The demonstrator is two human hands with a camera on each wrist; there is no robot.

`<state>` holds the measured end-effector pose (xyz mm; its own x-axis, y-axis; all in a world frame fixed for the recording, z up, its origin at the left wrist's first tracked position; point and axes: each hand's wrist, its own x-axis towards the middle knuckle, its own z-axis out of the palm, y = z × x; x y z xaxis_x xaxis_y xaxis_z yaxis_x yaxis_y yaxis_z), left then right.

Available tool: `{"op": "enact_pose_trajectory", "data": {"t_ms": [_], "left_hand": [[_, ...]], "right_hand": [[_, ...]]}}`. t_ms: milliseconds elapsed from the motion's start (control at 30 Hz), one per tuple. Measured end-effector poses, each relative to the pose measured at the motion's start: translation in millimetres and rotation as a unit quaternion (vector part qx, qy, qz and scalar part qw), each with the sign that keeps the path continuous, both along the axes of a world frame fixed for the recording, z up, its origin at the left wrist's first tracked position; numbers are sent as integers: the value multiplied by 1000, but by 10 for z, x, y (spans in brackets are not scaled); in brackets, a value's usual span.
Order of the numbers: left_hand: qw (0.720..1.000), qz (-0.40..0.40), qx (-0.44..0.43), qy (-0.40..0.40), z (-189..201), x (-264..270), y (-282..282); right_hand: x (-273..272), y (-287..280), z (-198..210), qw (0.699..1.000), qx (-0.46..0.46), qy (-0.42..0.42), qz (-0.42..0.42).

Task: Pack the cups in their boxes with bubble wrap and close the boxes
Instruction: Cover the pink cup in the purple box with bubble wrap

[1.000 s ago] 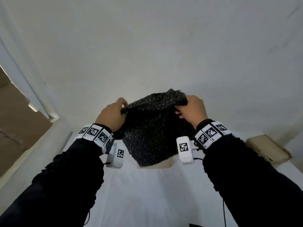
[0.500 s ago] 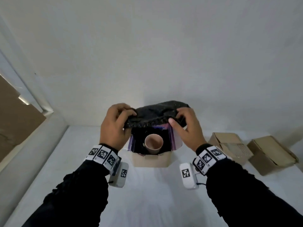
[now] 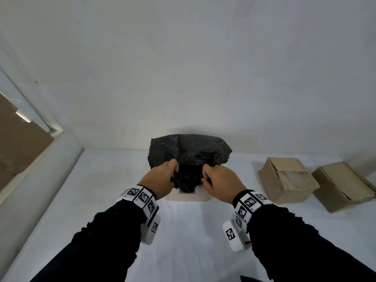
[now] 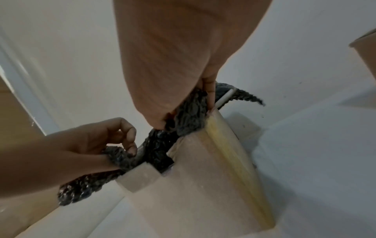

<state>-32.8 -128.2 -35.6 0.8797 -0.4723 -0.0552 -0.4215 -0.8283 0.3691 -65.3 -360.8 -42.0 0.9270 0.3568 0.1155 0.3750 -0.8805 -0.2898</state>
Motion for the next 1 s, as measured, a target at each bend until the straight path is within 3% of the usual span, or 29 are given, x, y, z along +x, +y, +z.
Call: {"op": "enact_pose_trajectory", "data": {"t_ms": [133,267,333,400,467,567,700,833,933,1000], "left_hand": [[999,-21,49,-10,-52,-27,-62],[996,-60,69,19,-103,-101,-130],[987,-74,129,-69,-129,-77,-96],[970,-28,190,-152,-75,-83,-56],[974,39,169,-147,-2,-106,-25],[989,111,77,-67,32,-62,7],[994,82,-8,-70,-5,-30,-36],[997,49,-26,-61,-66,16,-110],[999,22,4,-25,-131,17,-135],[998,-16,54,-41,-178,-22,-117]], "right_hand": [[-15,54,-38,997,-63,3,42],[-92,116,-124,987,-160,9,1],[-126,132,-106,992,-121,-30,-33],[-138,113,-66,993,-86,-56,-55],[-134,87,-50,995,-64,-57,-52],[-109,85,-53,998,19,-34,-43],[-102,184,-39,997,63,-25,-49],[-84,270,-61,999,-8,-2,-48],[-110,285,-113,995,-92,14,-29],[-116,279,-157,987,-154,11,-38]]}}
